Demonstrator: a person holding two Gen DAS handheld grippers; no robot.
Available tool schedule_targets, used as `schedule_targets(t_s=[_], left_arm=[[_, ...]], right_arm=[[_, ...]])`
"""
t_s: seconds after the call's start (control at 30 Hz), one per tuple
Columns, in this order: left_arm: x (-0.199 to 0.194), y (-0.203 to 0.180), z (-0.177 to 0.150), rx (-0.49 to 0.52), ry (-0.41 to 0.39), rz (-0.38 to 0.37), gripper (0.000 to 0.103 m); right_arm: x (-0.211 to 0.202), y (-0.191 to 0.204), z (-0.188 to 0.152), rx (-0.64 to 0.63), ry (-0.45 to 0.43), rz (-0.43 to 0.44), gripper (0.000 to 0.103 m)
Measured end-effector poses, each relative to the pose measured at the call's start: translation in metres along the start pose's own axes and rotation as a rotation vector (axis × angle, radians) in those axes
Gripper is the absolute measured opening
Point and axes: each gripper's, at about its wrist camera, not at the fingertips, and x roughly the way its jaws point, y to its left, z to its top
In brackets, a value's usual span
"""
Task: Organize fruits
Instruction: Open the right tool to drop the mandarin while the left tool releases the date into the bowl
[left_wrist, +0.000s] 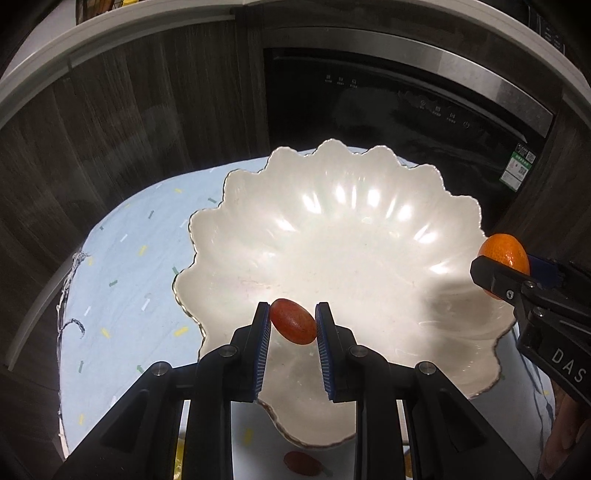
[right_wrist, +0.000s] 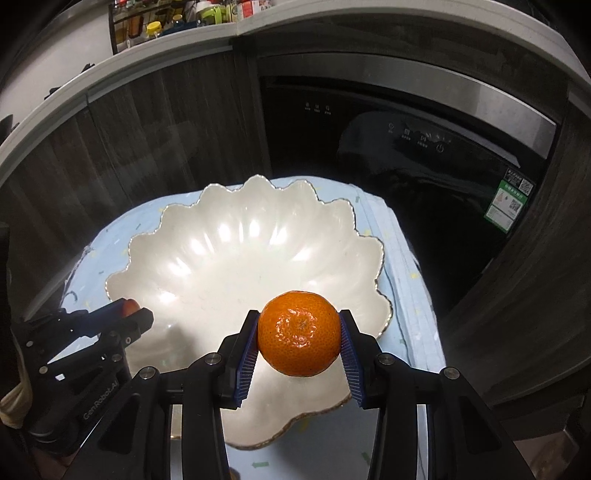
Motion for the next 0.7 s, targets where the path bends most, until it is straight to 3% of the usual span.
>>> schedule_targets(t_s=[0.2, 0.23, 0.3, 0.4, 0.47, 0.5, 0.53, 0.7], left_arm=[[0.004, 0.0, -0.002, 0.0, 0.021, -0.001, 0.028], [0.004, 0.0, -0.003, 0.001, 0.022, 0.002, 0.032], [0.002, 0.0, -0.004, -0.005, 0.014, 0.011, 0.053], [-0.003, 0.002, -0.004, -0.017, -0.004, 0.025, 0.066], [-0.005, 0.003, -0.003, -0.021, -0.004, 0.025, 0.069], [-0.006, 0.004, -0.003, -0.024, -0.005, 0.027, 0.071], [-0.007, 0.005, -0.003, -0.025, -0.008, 0.029, 0.072], [-0.019, 0.006, -0.001, -0.031, -0.047, 0.057, 0.088]], right_arm=[[0.011, -0.001, -0.003, 0.006, 0.028, -0.005, 0.043], [0.013, -0.002, -0.003, 0.016, 0.034, -0.002, 0.043], [0.013, -0.004, -0.004, 0.026, 0.033, -0.004, 0.044], [0.011, -0.004, -0.004, 0.02, 0.03, -0.03, 0.045], [0.009, -0.004, -0.003, 0.023, 0.017, -0.051, 0.063], [0.005, -0.005, -0.003, 0.028, 0.0, -0.065, 0.077], [0.001, -0.006, -0.001, 0.034, -0.023, -0.083, 0.083], [-0.014, -0.009, 0.006, 0.043, -0.077, -0.128, 0.085]])
